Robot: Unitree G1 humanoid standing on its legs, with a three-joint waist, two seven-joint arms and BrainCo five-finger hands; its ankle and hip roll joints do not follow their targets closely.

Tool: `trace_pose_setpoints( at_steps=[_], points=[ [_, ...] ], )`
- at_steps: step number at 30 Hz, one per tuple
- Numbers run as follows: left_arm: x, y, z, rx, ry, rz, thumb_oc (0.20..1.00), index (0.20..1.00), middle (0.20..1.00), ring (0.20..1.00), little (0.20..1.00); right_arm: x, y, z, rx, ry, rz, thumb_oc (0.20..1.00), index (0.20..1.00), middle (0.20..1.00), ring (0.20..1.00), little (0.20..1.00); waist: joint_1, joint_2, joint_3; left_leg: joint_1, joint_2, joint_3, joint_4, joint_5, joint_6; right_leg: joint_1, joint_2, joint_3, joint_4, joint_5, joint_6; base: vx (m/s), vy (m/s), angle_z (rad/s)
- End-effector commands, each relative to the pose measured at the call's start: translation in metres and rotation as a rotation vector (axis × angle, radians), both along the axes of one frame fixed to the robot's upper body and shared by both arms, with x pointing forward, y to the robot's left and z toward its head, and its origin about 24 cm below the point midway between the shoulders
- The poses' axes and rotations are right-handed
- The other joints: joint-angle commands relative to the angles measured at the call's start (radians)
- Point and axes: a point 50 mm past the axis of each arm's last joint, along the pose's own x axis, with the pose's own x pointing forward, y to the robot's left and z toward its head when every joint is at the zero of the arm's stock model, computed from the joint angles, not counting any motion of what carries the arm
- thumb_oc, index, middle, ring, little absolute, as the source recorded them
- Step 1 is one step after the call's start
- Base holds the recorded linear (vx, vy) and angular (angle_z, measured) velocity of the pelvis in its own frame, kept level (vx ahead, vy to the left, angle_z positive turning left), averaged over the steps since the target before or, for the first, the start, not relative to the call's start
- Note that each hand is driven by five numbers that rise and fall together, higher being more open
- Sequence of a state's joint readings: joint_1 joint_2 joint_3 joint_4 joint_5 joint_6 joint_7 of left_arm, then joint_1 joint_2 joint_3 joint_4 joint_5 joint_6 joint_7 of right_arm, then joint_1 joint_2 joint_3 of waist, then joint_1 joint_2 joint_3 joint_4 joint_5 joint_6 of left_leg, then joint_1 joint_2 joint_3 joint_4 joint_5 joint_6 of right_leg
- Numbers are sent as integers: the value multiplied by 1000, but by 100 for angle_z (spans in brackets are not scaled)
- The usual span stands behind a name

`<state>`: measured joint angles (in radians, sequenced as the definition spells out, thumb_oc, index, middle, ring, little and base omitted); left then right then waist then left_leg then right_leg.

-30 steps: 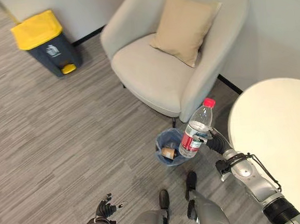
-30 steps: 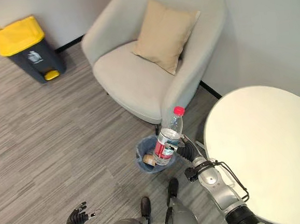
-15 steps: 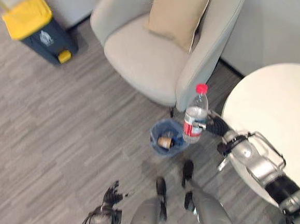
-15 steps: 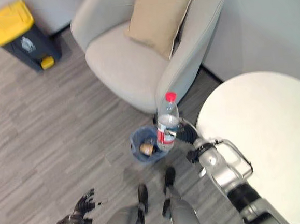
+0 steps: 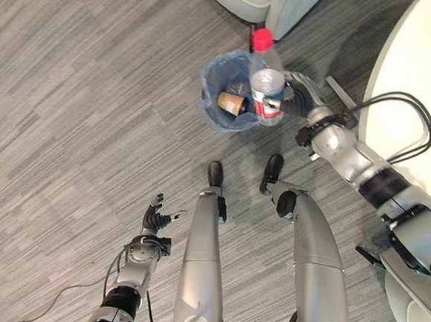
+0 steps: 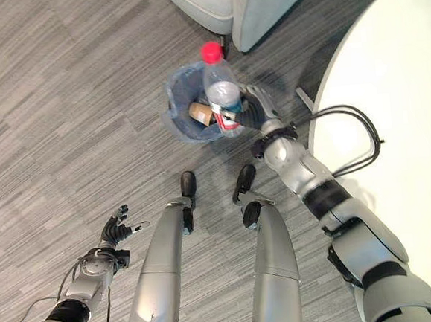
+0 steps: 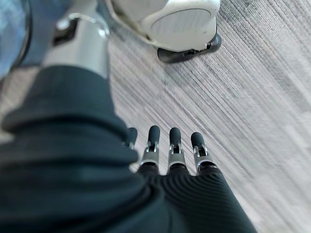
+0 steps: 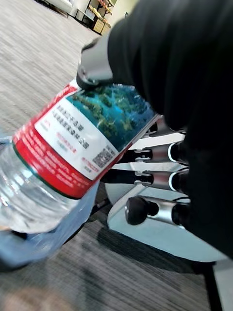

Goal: Gather garbage on tea table into small bin, then transfer packed bag to large trash can.

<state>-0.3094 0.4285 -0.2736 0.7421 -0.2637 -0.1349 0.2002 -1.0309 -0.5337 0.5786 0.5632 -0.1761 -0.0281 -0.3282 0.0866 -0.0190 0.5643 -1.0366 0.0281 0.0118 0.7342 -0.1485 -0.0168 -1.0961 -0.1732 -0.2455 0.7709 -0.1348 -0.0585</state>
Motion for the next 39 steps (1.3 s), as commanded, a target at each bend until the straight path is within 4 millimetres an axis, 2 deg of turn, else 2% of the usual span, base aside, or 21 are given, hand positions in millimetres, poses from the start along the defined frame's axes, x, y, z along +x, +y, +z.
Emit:
trace_pose_setpoints(
  at_steps=[1,6,9,10,11,16,22,23,26,33,36,38,39],
  points=[
    [-19,7,-12,-24,24,39,1000,1000,1000,1000,1000,4,-27,-21,47,42,-99,200,200,200,200,200,7,41,-104,-43,-43,4,-19,-24,8,8,-51,43,-46,-55,93,41,24,20],
    [-18,-6,-15,-38,35,-7,1000,1000,1000,1000,1000,16,-25,0,71,13,-148,200,200,200,200,200,34,51,-143,-138,-68,-18,4,-28,20,-83,-65,43,1,-77,89,57,12,21],
    [-17,-11,-15,-37,35,-27,1000,1000,1000,1000,1000,20,-26,-4,38,40,-178,200,200,200,200,200,40,56,-150,-153,-79,-26,7,-28,20,-100,-71,43,14,-83,88,33,-10,9],
    [-15,-14,-13,-41,28,-36,1000,1000,1000,1000,1000,23,-27,-10,21,67,-203,922,922,922,922,922,42,60,-155,-162,-82,-29,6,-26,19,-107,-72,44,17,-85,87,19,-5,5],
    [-14,-15,-13,-43,23,-38,1000,1000,1000,1000,1000,24,-29,-10,22,73,-214,1000,1000,1000,1000,1000,44,60,-156,-163,-84,-30,5,-25,19,-108,-72,44,18,-84,87,21,3,6],
    [-12,-18,-11,-45,11,-34,1000,1000,1000,1000,1000,22,-28,-21,-17,80,-217,1000,1000,1000,1000,1000,39,55,-170,-154,-86,-29,-16,-21,18,-100,-69,45,5,-80,88,3,3,1],
    [-13,-17,-11,-39,3,-16,1000,1000,1000,1000,1000,12,-22,-28,-257,3,-178,1000,1000,1000,1000,1000,18,40,-179,-119,-77,-29,-58,-19,13,-67,-60,45,-38,-62,98,-4,-3,-1],
    [-13,-14,-10,-28,-1,-14,1000,1000,1000,1000,1000,10,-23,-37,-387,8,-179,1000,1000,1000,1000,1000,16,38,-178,-102,-72,-28,-80,-14,9,-51,-58,42,-57,-58,104,-26,-23,-7],
    [-12,-12,-8,-17,-8,-14,1000,1000,1000,1000,1000,12,-27,-47,-500,36,-195,1000,1000,1000,1000,1000,16,37,-173,-99,-72,-31,-90,-9,6,-46,-59,41,-69,-52,109,-15,-29,-7],
    [-8,-4,0,2,-34,-18,1000,1000,1000,1000,1000,21,-39,-80,-748,178,-305,1000,1000,1000,1000,1000,38,61,-159,-158,-85,-37,-66,3,3,-111,-67,49,-21,-61,107,2,-37,2],
    [-5,-5,3,-4,-48,-23,1000,1000,1000,1000,1000,22,-47,-87,-758,231,-350,1000,1000,1000,1000,1000,45,73,-153,-184,-92,-38,-44,7,4,-140,-73,51,11,-67,105,1,-20,9],
    [-4,-7,4,-6,-53,-34,1000,1000,1000,1000,1000,22,-48,-90,-722,256,-357,200,200,200,200,200,48,78,-153,-197,-96,-37,-32,9,6,-157,-73,55,30,-69,102,-5,-26,17],
    [-4,-9,4,-9,-50,-40,1000,1000,1000,1000,1000,22,-47,-90,-666,267,-355,200,200,200,200,200,48,80,-155,-203,-99,-37,-27,10,8,-166,-72,57,39,-69,99,-13,-16,15]
  ],
)
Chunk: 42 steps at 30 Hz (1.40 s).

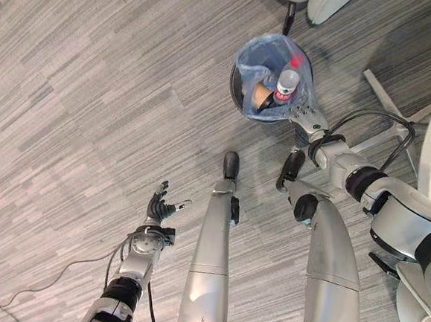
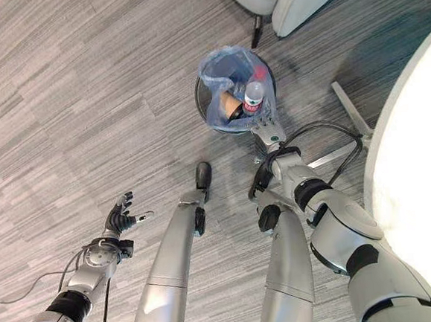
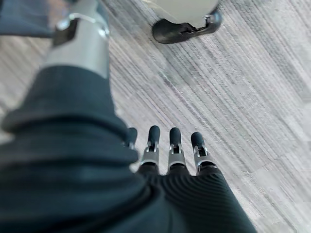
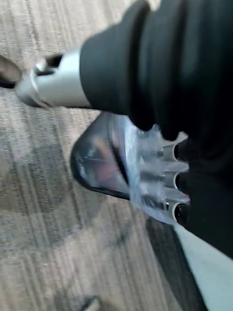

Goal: Gather garbage on tea table into small bin, then transfer packed bag to large trash can.

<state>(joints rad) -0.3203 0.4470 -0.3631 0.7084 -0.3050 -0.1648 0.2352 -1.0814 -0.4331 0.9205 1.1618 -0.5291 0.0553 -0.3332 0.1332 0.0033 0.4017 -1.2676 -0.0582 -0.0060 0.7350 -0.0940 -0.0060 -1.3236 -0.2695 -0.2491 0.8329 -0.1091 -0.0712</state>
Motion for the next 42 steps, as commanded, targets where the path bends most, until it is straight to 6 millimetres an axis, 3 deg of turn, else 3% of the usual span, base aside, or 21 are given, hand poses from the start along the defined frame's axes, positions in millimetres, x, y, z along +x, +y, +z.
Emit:
trace_pose_setpoints(
  at_steps=[1,8,13,15,18,19,24,27,30,32,42],
  points=[
    [-8,2,-3,-19,-6,7,1000,1000,1000,1000,1000,3,-5,16,56,-44,-11,200,200,200,200,200,1,57,7,27,-12,-20,-26,-44,-2,59,25,62,-20,-94,111,-15,-15,14],
    [-9,-1,-5,-43,4,18,1000,1000,1000,1000,1000,0,9,34,303,-133,60,200,200,200,200,200,-16,44,9,67,6,-15,-67,-36,-4,104,44,57,-75,-67,116,-34,-9,-3],
    [-9,0,-8,-48,18,33,1000,1000,1000,1000,1000,-5,20,35,515,-150,100,200,200,200,200,200,-25,37,5,123,14,-16,-121,-24,-6,160,52,51,-130,-49,125,-53,-15,-3],
    [-11,2,-10,-50,33,47,1000,1000,1000,1000,1000,-13,30,32,727,-146,138,200,200,200,200,200,-33,30,-7,198,17,-14,-191,-12,-7,226,57,43,-189,-31,133,-46,-6,-5],
    [-13,5,-13,-51,46,57,1000,1000,1000,1000,1000,-20,35,26,842,-126,165,200,200,200,200,200,-39,24,-11,276,19,-14,-249,-3,-9,291,60,35,-234,-16,141,-14,-5,-1],
    [-19,8,-19,-57,74,74,1000,1000,1000,1000,1000,-31,43,17,955,-90,214,200,200,200,200,200,-51,9,-19,379,22,-11,-309,1,-13,394,66,25,-305,5,150,0,0,0],
    [-39,17,-34,-74,129,110,1000,1000,1000,1000,1000,-55,52,-4,1102,9,283,200,200,200,200,200,-64,-19,-24,651,30,0,-444,11,-23,659,78,-2,-466,54,171,48,12,-7],
    [-46,18,-39,-81,147,117,1000,1000,1000,1000,1000,-63,56,-10,1144,39,308,200,200,200,200,200,-69,-30,-22,737,26,9,-497,43,-20,750,80,-13,-534,96,171,17,37,-15],
    [-66,21,-53,-101,208,153,1000,1000,1000,1000,1000,-81,64,-18,1243,101,365,200,200,200,200,200,-73,-46,-51,898,33,21,-569,44,-22,923,95,-17,-630,114,186,137,42,-11],
    [-92,23,-68,-110,279,168,1000,1000,1000,1000,1000,-96,67,-27,1336,164,394,200,200,200,200,200,-77,-65,-110,1047,42,51,-633,40,-22,1087,115,-15,-729,125,199,216,91,-21],
    [-127,30,-76,-127,336,179,1000,1000,1000,1000,1000,-119,59,-43,1521,271,386,200,200,200,200,200,-74,-62,-231,1258,30,99,-783,46,-10,1234,135,18,-821,155,233,77,89,-24]
  ],
)
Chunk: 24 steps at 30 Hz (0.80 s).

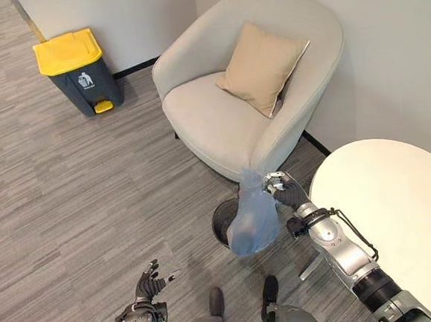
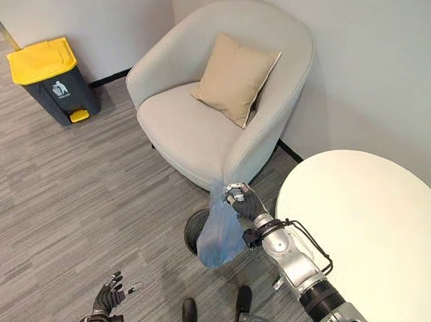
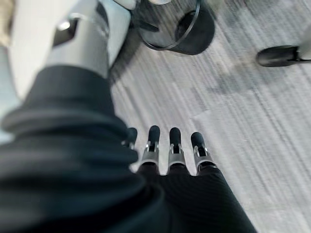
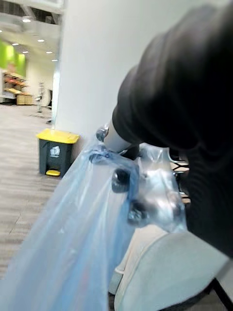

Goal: Gather garbage on tea table into small bin, then transfer packed bag to large trash can.

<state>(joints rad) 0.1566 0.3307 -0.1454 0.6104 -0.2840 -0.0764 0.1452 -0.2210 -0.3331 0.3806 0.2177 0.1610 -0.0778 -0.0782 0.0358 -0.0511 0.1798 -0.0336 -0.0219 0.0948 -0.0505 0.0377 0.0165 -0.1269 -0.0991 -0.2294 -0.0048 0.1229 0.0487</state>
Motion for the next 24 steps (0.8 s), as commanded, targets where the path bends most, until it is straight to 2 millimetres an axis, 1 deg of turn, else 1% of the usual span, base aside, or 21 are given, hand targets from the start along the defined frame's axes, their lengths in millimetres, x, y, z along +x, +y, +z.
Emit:
trace_pose_setpoints(
  at_steps=[1,3,4,5,6,7,9,10,12,13,14,16,18,19,21,22,23,24],
  points=[
    [10,12,12,48,-56,-40,1000,1000,1000,1000,1000,6,17,43,140,-161,94,200,200,200,200,200,24,-7,-12,38,-8,0,-9,-84,-31,38,-36,3,23,-76,116,22,87,-40],
    [9,11,13,46,-59,-42,1000,1000,1000,1000,1000,6,19,46,157,-166,105,200,200,200,200,200,26,-4,-11,50,-10,5,-16,-82,-27,39,-38,9,31,-74,120,-28,63,-27],
    [11,12,16,43,-78,-44,1000,1000,1000,1000,1000,6,22,53,178,-189,126,200,200,200,200,200,28,1,-5,58,-9,10,-21,-80,-21,22,-39,25,60,-74,126,-88,67,-14],
    [13,13,19,46,-91,-47,1000,1000,1000,1000,1000,6,25,57,186,-203,139,200,200,200,200,200,28,4,4,56,-6,14,-17,-78,-18,9,-40,37,86,-74,130,-148,42,-15],
    [16,13,21,49,-102,-53,1000,1000,1000,1000,1000,7,25,60,192,-216,145,200,200,200,200,200,27,6,13,43,-3,13,-5,-74,-13,-6,-34,62,127,-85,129,-185,15,-24],
    [20,13,24,53,-117,-64,1000,1000,1000,1000,1000,6,25,64,198,-236,145,200,200,200,200,200,26,10,23,25,3,11,11,-69,-8,-22,-21,91,175,-109,124,-210,7,-21],
    [26,13,29,62,-143,-76,1000,1000,1000,1000,1000,7,25,68,187,-258,147,200,200,200,200,200,29,16,24,-3,12,9,34,-60,-4,-21,1,114,244,-154,108,-196,-38,4],
    [29,13,31,62,-154,-82,1000,1000,1000,1000,1000,7,24,70,183,-269,143,200,200,200,200,200,33,16,19,-18,16,5,43,-53,-3,-9,14,125,265,-172,98,-150,-88,28],
    [31,13,33,67,-159,-88,1000,1000,1000,1000,1000,6,20,72,174,-288,126,200,200,200,200,200,47,8,6,-53,16,-5,56,-44,-6,20,32,138,282,-204,91,-115,-139,38],
    [30,12,33,60,-161,-85,1000,1000,1000,1000,1000,7,20,72,172,-287,123,200,200,200,200,200,56,0,2,-61,14,-13,58,-42,-10,41,33,139,255,-216,82,-129,-271,30],
    [31,11,33,59,-162,-80,1000,1000,1000,1000,1000,7,20,73,167,-287,122,200,200,200,200,200,68,-16,-7,-88,17,-22,67,-23,-23,76,47,146,172,-229,64,-108,-267,17],
    [32,9,32,45,-162,-78,1000,1000,1000,1000,1000,8,18,74,151,-297,114,200,200,200,200,200,74,-17,-8,-122,23,-34,72,7,-40,89,67,151,103,-234,49,-134,-235,17],
    [32,5,30,33,-156,-84,1000,1000,1000,1000,1000,10,15,77,117,-307,112,200,200,200,200,200,74,-9,-6,-158,30,-53,67,47,-63,92,81,138,59,-229,38,-162,-181,21],
    [34,2,30,29,-153,-95,1000,1000,1000,1000,1000,11,14,78,93,-315,111,200,200,200,200,200,71,0,-4,-175,34,-61,59,68,-78,91,88,120,45,-225,34,-182,-142,50],
    [40,-5,31,24,-166,-120,1000,1000,1000,1000,1000,13,11,81,72,-328,103,200,200,200,200,200,69,13,13,-220,37,-61,71,96,-101,86,89,95,40,-222,28,-173,-81,75],
    [40,-5,31,24,-166,-120,1000,1000,1000,1000,1000,13,11,81,72,-328,103,200,200,200,200,200,69,13,13,-220,37,-61,71,96,-101,86,89,94,40,-222,28,-219,-50,80],
    [45,-9,36,19,-193,-144,1000,1000,1000,1000,1000,15,10,84,58,-334,105,200,200,200,200,200,60,9,21,-218,41,-25,100,62,-87,68,73,64,35,-208,28,-192,-53,69],
    [47,-11,38,18,-206,-155,1000,1000,1000,1000,1000,16,10,85,54,-341,109,200,200,200,200,200,51,4,21,-211,43,-10,134,33,-81,66,62,43,29,-200,30,-240,-77,36]
  ],
)
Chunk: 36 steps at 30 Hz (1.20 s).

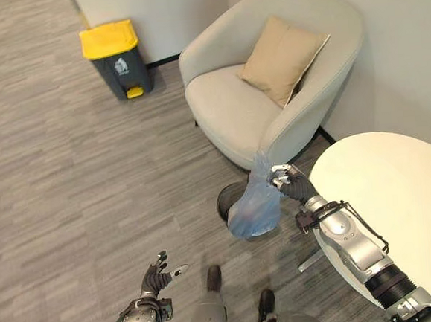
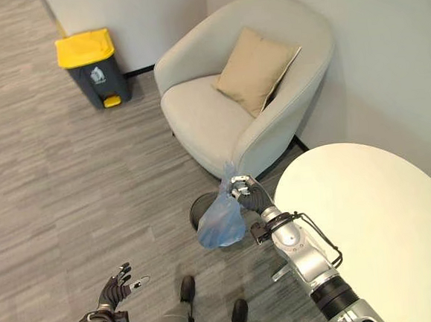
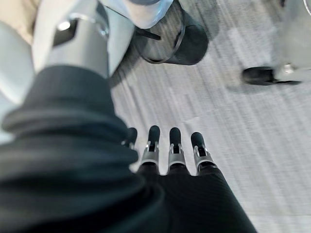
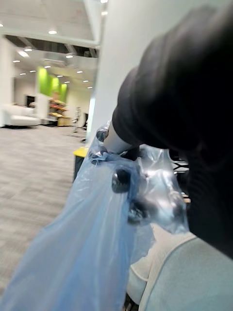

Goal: Gather garbage on tea table into small bin, then transfer packed bag to large trash can.

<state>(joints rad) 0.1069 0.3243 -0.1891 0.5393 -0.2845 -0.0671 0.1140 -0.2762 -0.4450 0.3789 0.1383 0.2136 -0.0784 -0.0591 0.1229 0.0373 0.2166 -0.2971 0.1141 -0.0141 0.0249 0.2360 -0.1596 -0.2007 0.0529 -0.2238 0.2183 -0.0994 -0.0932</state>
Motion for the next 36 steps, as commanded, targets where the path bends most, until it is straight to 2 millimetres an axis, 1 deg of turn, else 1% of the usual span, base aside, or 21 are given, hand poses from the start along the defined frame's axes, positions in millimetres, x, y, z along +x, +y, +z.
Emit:
trace_pose_setpoints(
  at_steps=[1,2,3,4,6,7,10,12,15,16,18,20,21,23,24,25,27,30,34,35,36],
  points=[
    [22,7,27,46,-140,-57,1000,1000,1000,1000,1000,5,24,52,83,-230,87,200,200,200,200,200,-46,-95,-16,78,-95,111,102,-215,102,138,-107,18,-202,35,170,-103,-44,81],
    [22,7,27,46,-140,-57,1000,1000,1000,1000,1000,5,24,52,83,-230,87,200,200,200,200,200,-47,-95,-19,74,-95,110,102,-212,102,135,-107,17,-203,37,170,-99,-42,108],
    [26,5,32,33,-168,-59,1000,1000,1000,1000,1000,4,22,54,86,-236,88,200,200,200,200,200,-61,-100,-25,106,-87,131,112,-246,102,132,-120,-8,-212,44,169,-38,-13,112],
    [27,4,34,29,-177,-67,1000,1000,1000,1000,1000,3,22,54,88,-235,92,200,200,200,200,200,-68,-97,-30,141,-80,137,104,-263,100,140,-119,-19,-218,43,168,-9,-5,41],
    [29,-2,39,27,-202,-111,1000,1000,1000,1000,1000,-1,19,53,98,-229,97,200,200,200,200,200,-87,-86,-59,198,-76,140,27,-253,96,149,-114,-36,-230,50,171,91,60,54],
    [34,-8,48,43,-244,-178,1000,1000,1000,1000,1000,-3,18,51,101,-220,106,200,200,200,200,200,-94,-84,-73,225,-78,145,-23,-245,93,158,-113,-41,-237,55,176,83,91,52],
    [38,-19,59,58,-291,-277,1000,1000,1000,1000,1000,-7,19,49,94,-217,132,200,200,200,200,200,-101,-84,-92,274,-79,157,-81,-240,94,177,-111,-33,-252,63,185,46,71,8],
    [42,-26,67,76,-328,-337,1000,1000,1000,1000,1000,-10,20,50,99,-222,153,200,200,200,200,200,-106,-86,-103,300,-81,167,-102,-238,94,190,-110,-24,-263,70,190,33,54,-7],
    [52,-40,87,98,-427,-430,1000,1000,1000,1000,1000,-13,27,53,106,-234,198,200,200,200,200,200,-115,-92,-118,321,-81,176,-112,-245,96,206,-112,-10,-270,75,196,21,28,-15],
    [52,-40,87,98,-427,-430,1000,1000,1000,1000,1000,-13,27,53,106,-234,198,200,200,200,200,200,-114,-92,-118,321,-81,176,-112,-245,96,206,-112,-10,-270,75,196,3,16,-16],
    [60,-54,100,107,-499,-490,1000,1000,1000,1000,1000,-14,36,55,117,-235,241,200,200,200,200,200,-125,-97,-132,334,-82,184,-112,-252,98,217,-112,-1,-272,78,201,22,18,-10],
    [62,-57,105,117,-522,-503,1000,1000,1000,1000,1000,-15,41,55,120,-233,258,200,200,200,200,200,-127,-98,-135,339,-81,188,-112,-254,98,221,-113,2,-272,79,203,25,16,-11],
    [71,-66,117,145,-581,-517,1000,1000,1000,1000,1000,-13,54,57,122,-238,295,200,200,200,200,200,-132,-100,-144,347,-83,194,-112,-256,100,228,-114,7,-275,83,205,20,22,-19],
    [75,-71,122,160,-608,-521,1000,1000,1000,1000,1000,-11,63,60,133,-244,317,200,200,200,200,200,-131,-102,-147,353,-82,197,-112,-257,101,232,-116,10,-275,84,206,25,20,-24],
    [79,-76,126,175,-631,-530,1000,1000,1000,1000,1000,-10,73,65,145,-257,342,200,200,200,200,200,-130,-104,-151,357,-82,199,-112,-259,102,237,-118,11,-277,85,207,27,20,-16],
    [83,-80,127,196,-637,-539,1000,1000,1000,1000,1000,-8,83,68,154,-262,362,200,200,200,200,200,-127,-107,-154,363,-82,198,-112,-261,103,245,-119,11,-280,86,207,31,20,-8],
    [84,-83,127,202,-634,-545,1000,1000,1000,1000,1000,-7,87,69,159,-262,371,200,200,200,200,200,-125,-109,-155,367,-82,198,-112,-262,103,249,-120,11,-281,86,207,0,0,0],
    [85,-92,119,237,-610,-557,1000,1000,1000,1000,1000,-6,106,79,201,-275,413,200,200,200,200,200,-117,-115,-161,372,-81,199,-112,-265,104,260,-122,6,-287,88,207,11,8,0],
    [83,-106,91,255,-490,-596,1000,1000,1000,1000,1000,-12,127,98,295,-309,484,200,200,200,200,200,-110,-127,-162,376,-78,202,-112,-267,107,264,-123,8,-287,90,208,0,0,0],
    [83,-106,91,255,-491,-596,1000,1000,1000,1000,1000,-12,127,98,295,-309,483,200,200,200,200,200,-110,-127,-162,376,-78,202,-112,-267,107,264,-123,8,-287,90,208,0,0,0],
    [82,-110,84,250,-459,-608,1000,1000,1000,1000,1000,-14,131,102,311,-318,501,200,200,200,200,200,-112,-130,-163,376,-77,204,-112,-268,108,263,-123,10,-286,92,208,0,0,0]
  ],
)
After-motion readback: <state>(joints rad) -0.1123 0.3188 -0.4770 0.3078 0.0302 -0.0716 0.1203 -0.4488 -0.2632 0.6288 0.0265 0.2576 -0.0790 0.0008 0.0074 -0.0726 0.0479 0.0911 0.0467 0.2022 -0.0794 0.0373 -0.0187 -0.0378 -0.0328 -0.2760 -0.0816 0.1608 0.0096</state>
